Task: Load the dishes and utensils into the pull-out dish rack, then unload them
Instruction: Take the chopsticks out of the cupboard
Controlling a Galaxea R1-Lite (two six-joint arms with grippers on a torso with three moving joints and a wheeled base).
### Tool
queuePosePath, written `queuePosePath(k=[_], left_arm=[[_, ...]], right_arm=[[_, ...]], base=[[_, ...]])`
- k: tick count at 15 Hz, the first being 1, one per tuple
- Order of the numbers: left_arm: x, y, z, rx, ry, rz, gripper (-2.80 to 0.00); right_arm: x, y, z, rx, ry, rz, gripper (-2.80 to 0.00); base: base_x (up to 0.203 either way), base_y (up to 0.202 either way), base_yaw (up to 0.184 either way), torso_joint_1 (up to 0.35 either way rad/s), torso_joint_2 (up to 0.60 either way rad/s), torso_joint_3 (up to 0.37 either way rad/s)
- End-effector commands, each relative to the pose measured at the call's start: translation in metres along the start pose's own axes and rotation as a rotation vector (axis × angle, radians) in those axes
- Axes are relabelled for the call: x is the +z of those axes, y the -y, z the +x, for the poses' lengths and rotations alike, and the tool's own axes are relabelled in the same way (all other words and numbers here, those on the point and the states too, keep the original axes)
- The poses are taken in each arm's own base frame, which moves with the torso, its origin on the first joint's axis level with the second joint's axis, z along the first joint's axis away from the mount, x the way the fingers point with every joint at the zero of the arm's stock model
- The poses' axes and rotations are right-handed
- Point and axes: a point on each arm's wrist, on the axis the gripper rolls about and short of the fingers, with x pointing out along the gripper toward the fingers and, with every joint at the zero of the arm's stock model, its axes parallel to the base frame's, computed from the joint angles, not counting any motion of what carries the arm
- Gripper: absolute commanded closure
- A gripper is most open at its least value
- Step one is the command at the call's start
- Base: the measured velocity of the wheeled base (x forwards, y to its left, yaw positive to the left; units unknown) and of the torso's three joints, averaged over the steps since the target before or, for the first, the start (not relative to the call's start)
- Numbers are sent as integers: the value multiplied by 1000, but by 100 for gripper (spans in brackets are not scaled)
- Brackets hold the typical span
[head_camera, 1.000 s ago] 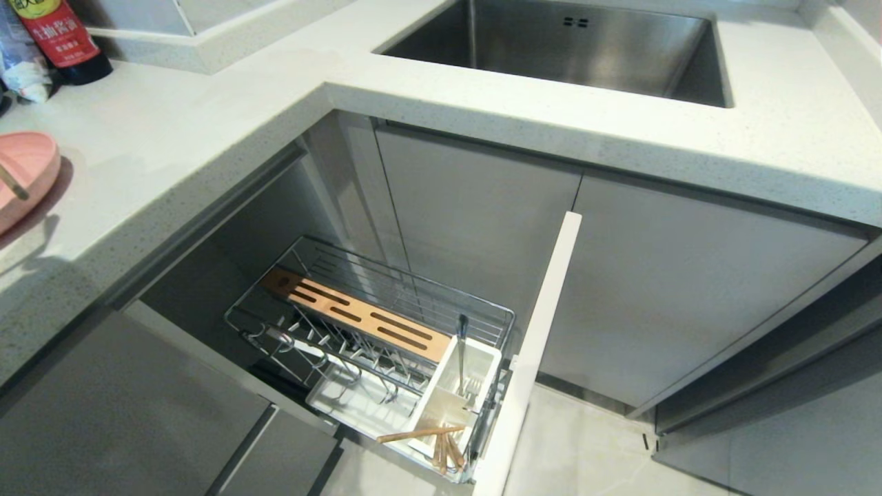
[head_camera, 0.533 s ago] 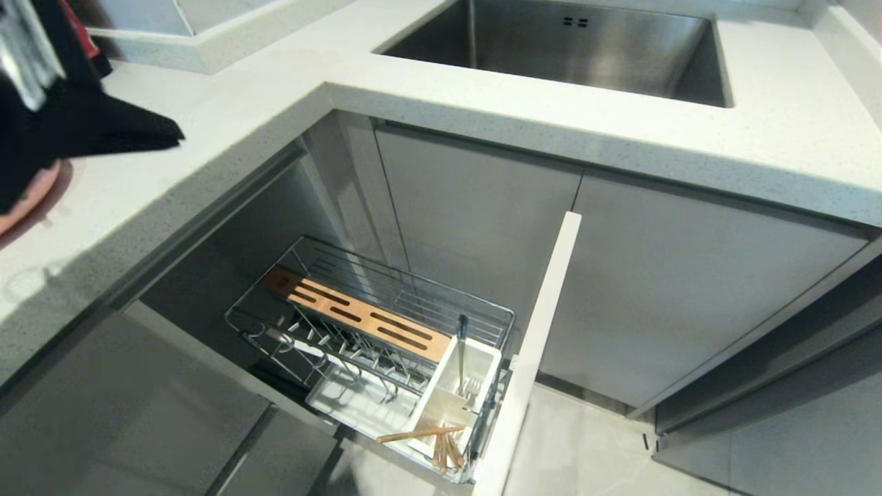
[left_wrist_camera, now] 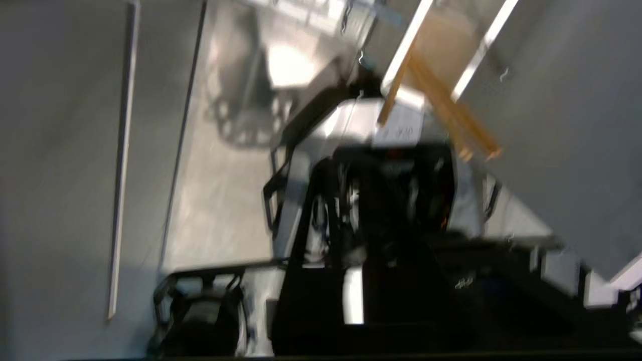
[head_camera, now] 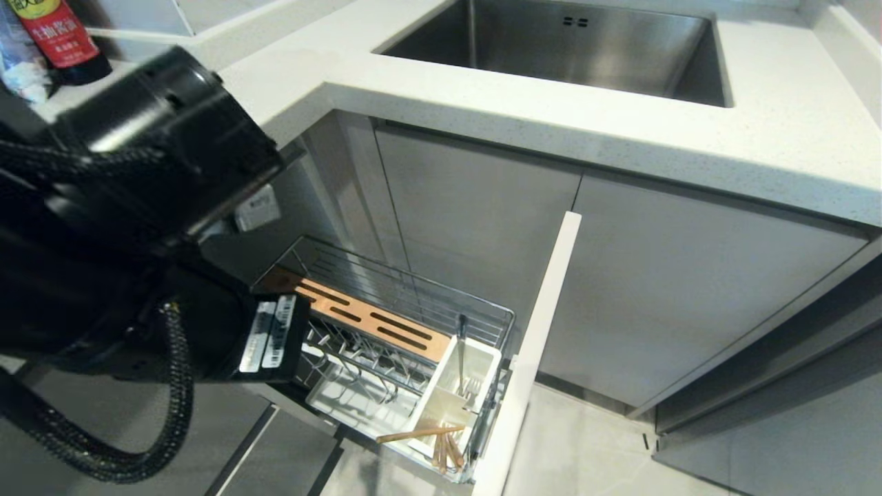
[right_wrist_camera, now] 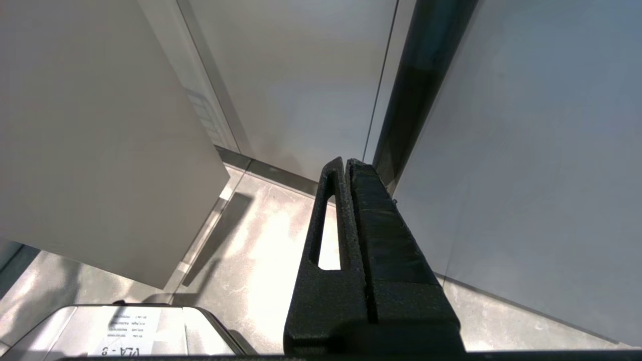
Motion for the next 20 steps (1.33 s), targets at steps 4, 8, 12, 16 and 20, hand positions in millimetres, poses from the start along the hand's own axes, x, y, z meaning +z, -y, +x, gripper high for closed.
queuePosePath(k=[4, 8, 12, 16, 20], left_arm=[[4, 28, 52, 66, -200, 52, -280], [13, 33, 113, 127, -388, 77, -280], [24, 27, 142, -36, -573, 99, -280], [30, 19, 166, -66, -692, 106, -280], [31, 22, 186, -73, -769, 88, -280]], right_arm=[[0, 0, 0, 0, -2, 0, 0], [0, 0, 0, 0, 0, 0, 0], [0, 0, 0, 0, 0, 0, 0], [0, 0, 0, 0, 0, 0, 0], [0, 0, 0, 0, 0, 0, 0]], base=[[0, 0, 0, 0, 0, 0], [0, 0, 0, 0, 0, 0], [0, 0, 0, 0, 0, 0], [0, 0, 0, 0, 0, 0], [0, 0, 0, 0, 0, 0]])
